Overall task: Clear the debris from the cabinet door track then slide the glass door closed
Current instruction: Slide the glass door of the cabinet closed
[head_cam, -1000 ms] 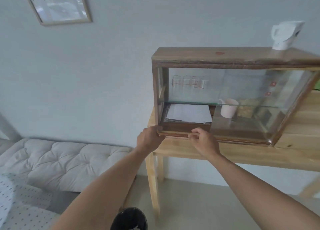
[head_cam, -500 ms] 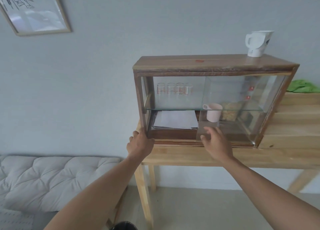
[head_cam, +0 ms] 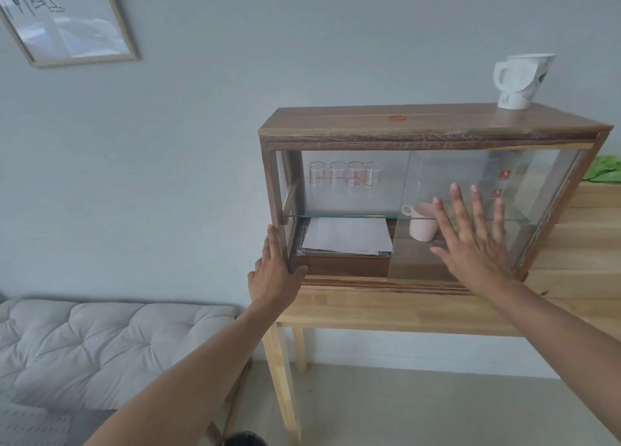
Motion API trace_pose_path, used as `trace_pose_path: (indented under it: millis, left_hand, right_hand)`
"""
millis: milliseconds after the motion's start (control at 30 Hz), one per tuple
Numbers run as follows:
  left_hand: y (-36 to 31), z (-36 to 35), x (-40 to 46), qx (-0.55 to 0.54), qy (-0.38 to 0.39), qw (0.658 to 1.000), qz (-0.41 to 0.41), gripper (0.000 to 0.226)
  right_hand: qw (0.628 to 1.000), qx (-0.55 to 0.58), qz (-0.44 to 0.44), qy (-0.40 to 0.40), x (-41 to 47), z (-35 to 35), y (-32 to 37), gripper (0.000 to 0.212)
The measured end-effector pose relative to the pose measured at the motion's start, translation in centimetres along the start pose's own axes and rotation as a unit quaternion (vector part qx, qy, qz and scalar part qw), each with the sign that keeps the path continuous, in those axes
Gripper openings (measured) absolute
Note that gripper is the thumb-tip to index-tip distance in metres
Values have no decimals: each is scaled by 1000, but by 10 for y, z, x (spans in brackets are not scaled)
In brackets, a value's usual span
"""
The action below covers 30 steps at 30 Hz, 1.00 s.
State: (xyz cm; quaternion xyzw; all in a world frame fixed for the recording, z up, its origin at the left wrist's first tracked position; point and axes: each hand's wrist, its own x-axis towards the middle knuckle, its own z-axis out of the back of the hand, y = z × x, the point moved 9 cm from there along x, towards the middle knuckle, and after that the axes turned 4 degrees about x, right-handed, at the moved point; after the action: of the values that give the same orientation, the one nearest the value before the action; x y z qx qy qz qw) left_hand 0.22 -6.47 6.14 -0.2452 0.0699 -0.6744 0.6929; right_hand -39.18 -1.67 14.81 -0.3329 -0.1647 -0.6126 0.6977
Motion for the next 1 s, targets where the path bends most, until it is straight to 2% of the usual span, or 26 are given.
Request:
trace_pose_path:
  millis: [100,500,1000]
  left_hand:
    - [-1,-3,1,-22,-13,1000,-6,126]
    - [3,-16,3,-83,-13,996,-2,134]
    - [5,-13,1,-75,-13,997,-9,138]
  right_hand:
    - [1000,-2,9,-2,7,-4,-2,133]
    - [999,-20,37,-8,14,-11,10,130]
    - [998,8,70,-4,53,-4,118,131]
